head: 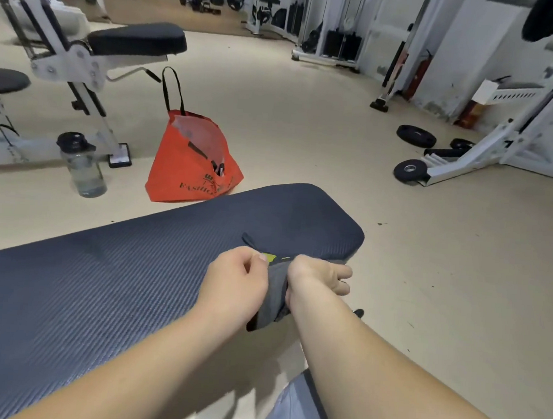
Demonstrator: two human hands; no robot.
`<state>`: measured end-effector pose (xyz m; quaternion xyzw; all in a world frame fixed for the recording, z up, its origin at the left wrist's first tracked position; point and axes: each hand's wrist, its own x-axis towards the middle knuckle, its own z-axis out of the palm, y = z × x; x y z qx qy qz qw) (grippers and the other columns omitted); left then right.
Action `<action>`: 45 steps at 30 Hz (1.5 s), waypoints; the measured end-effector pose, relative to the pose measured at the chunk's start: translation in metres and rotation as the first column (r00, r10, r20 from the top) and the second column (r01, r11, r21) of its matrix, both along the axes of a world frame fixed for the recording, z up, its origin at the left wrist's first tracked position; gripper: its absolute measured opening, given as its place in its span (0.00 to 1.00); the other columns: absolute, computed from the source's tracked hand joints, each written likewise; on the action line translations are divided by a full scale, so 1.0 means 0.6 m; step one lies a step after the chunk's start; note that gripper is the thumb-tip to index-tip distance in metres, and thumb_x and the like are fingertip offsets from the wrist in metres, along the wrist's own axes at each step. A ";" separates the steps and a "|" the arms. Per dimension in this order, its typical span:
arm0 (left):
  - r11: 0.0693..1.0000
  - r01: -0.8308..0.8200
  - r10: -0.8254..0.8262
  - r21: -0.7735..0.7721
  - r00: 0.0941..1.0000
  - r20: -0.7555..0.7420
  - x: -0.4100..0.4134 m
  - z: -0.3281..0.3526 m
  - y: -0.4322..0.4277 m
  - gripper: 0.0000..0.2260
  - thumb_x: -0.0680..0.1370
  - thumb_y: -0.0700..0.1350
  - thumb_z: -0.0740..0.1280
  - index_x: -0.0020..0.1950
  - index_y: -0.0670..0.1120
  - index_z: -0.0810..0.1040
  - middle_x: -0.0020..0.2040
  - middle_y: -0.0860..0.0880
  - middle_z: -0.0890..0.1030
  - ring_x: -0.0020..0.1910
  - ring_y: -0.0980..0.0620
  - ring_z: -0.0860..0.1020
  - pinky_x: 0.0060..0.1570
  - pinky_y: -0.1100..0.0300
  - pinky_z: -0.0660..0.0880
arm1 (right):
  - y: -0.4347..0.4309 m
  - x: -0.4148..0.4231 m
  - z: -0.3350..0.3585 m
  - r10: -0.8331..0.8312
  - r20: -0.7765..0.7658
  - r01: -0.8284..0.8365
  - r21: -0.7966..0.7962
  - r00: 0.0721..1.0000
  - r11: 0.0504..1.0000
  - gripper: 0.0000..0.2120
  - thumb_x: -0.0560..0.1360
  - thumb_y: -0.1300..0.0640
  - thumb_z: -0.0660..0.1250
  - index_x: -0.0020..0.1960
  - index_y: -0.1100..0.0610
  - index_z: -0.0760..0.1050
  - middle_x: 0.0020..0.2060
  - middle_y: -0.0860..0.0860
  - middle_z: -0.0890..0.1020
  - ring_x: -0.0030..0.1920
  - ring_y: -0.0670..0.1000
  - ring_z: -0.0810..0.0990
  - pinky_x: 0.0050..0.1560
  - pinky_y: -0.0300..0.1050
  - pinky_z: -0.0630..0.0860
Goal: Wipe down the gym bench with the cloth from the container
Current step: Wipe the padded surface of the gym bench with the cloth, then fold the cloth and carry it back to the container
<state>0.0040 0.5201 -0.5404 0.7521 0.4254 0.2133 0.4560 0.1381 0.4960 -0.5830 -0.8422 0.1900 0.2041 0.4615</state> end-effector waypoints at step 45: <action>0.947 0.206 -0.196 0.247 0.978 -0.065 -0.020 0.030 0.150 0.08 0.79 0.43 0.69 0.55 0.54 0.83 0.47 0.62 0.82 0.44 0.68 0.78 0.45 0.77 0.70 | 0.011 0.333 0.006 0.665 0.331 -0.372 -0.626 0.669 0.685 0.31 0.80 0.34 0.57 0.62 0.62 0.74 0.58 0.63 0.83 0.59 0.66 0.82 0.56 0.56 0.76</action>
